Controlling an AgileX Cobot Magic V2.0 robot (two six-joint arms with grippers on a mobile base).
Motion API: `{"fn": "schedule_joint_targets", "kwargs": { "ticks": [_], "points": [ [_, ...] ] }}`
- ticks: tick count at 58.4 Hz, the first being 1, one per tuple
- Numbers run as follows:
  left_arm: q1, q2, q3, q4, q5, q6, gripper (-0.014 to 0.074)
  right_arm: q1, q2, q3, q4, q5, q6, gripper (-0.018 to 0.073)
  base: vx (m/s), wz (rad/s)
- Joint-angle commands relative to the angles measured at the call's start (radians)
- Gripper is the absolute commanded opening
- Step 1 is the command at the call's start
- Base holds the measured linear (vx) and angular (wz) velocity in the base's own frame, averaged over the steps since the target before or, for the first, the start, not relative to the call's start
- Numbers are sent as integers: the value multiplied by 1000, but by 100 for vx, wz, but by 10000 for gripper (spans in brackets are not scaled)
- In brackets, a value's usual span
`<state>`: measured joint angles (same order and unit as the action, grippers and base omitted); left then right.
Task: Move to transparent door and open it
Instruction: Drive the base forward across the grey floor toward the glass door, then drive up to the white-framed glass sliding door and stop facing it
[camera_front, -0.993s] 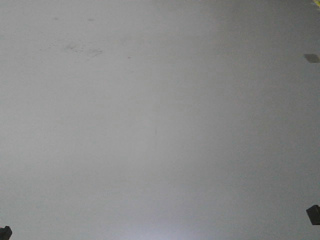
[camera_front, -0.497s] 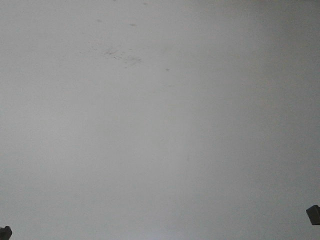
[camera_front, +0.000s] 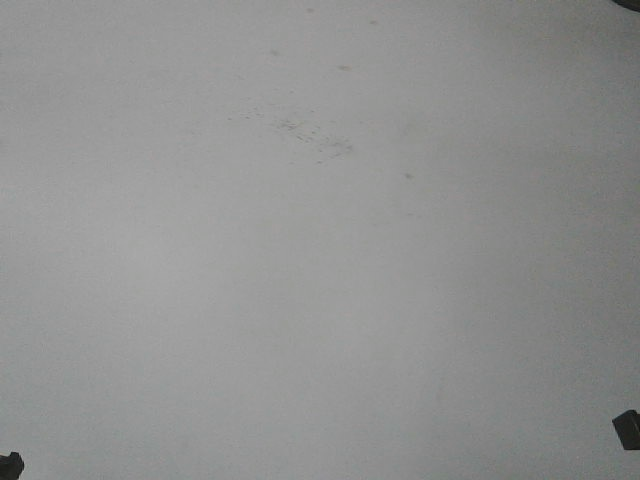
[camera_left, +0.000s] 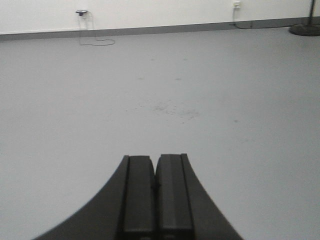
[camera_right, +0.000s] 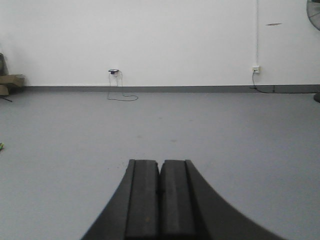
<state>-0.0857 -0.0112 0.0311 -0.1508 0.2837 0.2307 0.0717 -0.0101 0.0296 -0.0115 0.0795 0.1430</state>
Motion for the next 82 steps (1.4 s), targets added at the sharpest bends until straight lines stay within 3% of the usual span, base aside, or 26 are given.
{"fn": "schedule_joint_targets", "kwargs": {
  "ticks": [1, 82],
  "points": [
    [-5, -15, 10, -5, -82, -4, 3, -5, -15, 4, -4, -79, -1, -4, 46, 34],
    [-5, -15, 10, -5, -82, -4, 3, -5, -15, 4, -4, -79, -1, -4, 53, 46]
  ]
}}
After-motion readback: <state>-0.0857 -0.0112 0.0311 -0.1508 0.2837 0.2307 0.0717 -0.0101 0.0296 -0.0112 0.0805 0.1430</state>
